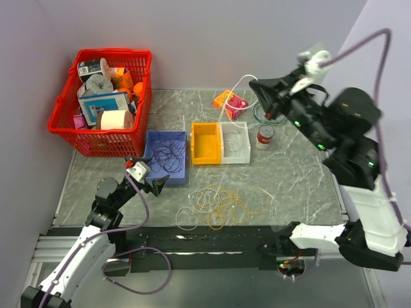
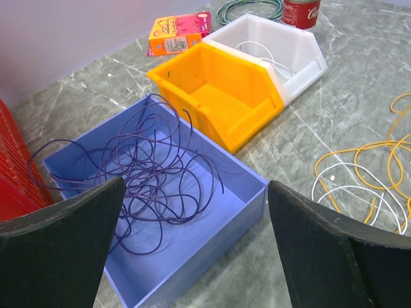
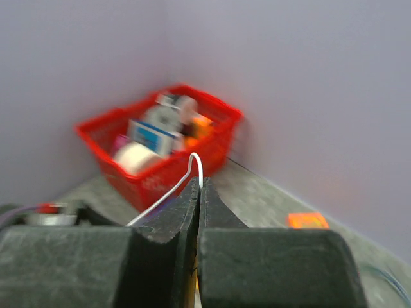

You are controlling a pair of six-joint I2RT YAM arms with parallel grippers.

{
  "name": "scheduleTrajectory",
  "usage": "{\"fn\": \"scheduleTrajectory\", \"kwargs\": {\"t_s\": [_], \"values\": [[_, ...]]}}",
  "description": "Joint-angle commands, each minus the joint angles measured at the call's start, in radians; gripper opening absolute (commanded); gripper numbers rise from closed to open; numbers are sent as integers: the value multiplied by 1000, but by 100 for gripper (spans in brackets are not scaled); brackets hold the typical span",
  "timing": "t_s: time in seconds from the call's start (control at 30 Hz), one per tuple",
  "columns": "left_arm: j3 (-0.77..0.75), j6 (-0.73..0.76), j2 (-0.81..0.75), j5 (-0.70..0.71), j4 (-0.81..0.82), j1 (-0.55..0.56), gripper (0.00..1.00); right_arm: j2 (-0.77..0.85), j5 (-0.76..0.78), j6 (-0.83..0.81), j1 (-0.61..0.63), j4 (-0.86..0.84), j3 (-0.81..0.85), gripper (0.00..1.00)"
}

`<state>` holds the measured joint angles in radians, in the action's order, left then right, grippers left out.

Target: Untangle the cables

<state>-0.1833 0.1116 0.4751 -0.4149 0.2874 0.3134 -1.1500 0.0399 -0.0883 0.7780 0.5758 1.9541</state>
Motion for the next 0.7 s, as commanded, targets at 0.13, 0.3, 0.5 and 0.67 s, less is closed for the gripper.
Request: {"fn": "scheduleTrajectory", "kwargs": {"t_s": [0.13, 0.3, 0.5, 0.67], "values": [[5, 5, -4, -18, 27, -8, 99, -1, 76, 28, -216, -123, -121, 0], [2, 3, 8, -10, 25, -10, 99, -42, -6, 64, -301, -202, -185, 0], [2, 5, 14, -5, 26, -10, 100, -112, -64, 87, -324, -211, -190, 0], [4, 3, 20, -4, 30, -10, 99, -132, -77, 87, -329, -221, -192, 0]]}}
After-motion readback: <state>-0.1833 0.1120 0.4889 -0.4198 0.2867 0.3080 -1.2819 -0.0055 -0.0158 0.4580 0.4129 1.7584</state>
